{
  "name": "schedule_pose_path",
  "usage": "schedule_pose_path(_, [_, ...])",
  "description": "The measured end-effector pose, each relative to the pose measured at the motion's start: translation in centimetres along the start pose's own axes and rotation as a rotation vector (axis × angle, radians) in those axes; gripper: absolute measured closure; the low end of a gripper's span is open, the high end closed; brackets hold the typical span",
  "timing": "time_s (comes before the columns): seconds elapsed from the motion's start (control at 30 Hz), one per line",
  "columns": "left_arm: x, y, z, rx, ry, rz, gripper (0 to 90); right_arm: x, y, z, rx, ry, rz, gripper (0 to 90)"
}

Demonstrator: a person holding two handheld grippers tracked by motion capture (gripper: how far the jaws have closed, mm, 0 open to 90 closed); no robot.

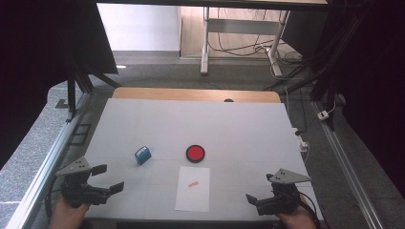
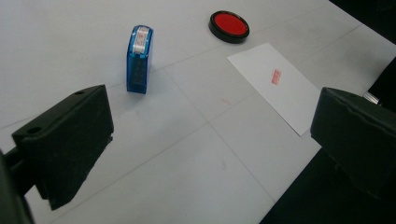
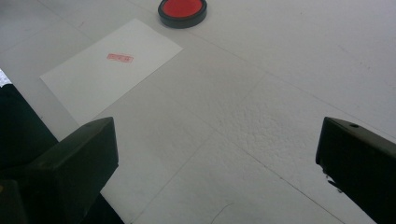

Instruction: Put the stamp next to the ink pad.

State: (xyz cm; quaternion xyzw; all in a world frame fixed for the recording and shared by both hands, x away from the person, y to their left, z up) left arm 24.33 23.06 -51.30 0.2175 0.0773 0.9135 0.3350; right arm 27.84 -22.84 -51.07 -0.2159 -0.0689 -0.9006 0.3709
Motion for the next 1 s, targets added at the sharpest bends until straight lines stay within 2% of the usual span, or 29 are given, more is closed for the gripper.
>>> schedule_pose_path(0.27, [1.2, -0.2, -1.1, 0.012, -0.011, 0.020, 0.0, 0.0, 0.0, 0.0, 0.002, -0.001, -0.004, 0.0])
schedule_pose_path(0.53, [1.7, -0.3, -2.2, 0.026, -0.043, 0.032, 0.0, 0.0, 0.0, 0.0, 0.003, 0.000, -0.004, 0.0])
schedule_pose_path(0.6, [1.8, -0.2, -2.2, 0.018, -0.042, 0.037, 0.0, 0.0, 0.0, 0.0, 0.002, 0.000, -0.004, 0.0])
schedule_pose_path(0.8, [2.0, -0.2, -2.8, -0.003, -0.105, 0.084, 0.0, 0.0, -0.1, 0.0, 0.007, -0.005, -0.005, 0.0])
schedule_pose_path(0.9, [1.9, -0.1, -2.9, -0.014, -0.122, 0.089, 0.0, -0.1, -0.1, 0.0, 0.010, -0.006, -0.005, 0.0])
schedule_pose_path(1.0, [1.8, -0.2, -2.9, -0.004, -0.127, 0.088, 0.2, -0.1, -0.1, -0.1, 0.015, -0.009, -0.005, 0.0])
Point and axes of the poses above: each handheld gripper's, and its own axes: x roughly backward along the jaws, z roughly out of its top, y roughly to its right, the point moved 8 cm from there along -x, roughly forward along the jaws, and after that the axes turned 15 degrees about y, right-handed, at the moved point
